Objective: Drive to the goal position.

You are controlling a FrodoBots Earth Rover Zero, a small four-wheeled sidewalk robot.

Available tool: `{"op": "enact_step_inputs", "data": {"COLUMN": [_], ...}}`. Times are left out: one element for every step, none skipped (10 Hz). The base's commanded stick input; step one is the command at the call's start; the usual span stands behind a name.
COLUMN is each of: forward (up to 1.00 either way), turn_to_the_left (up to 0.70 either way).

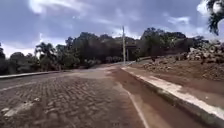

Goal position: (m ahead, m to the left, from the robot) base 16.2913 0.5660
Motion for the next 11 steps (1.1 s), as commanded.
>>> {"op": "enact_step_inputs", "data": {"forward": [1.0,1.0,1.0,1.0,1.0,1.0,1.0,1.0,1.0,1.0,1.0], "turn_to_the_left": [0.0,0.0,0.23,0.04,0.0,0.0,0.0,0.0,0.0,0.0,0.13]}}
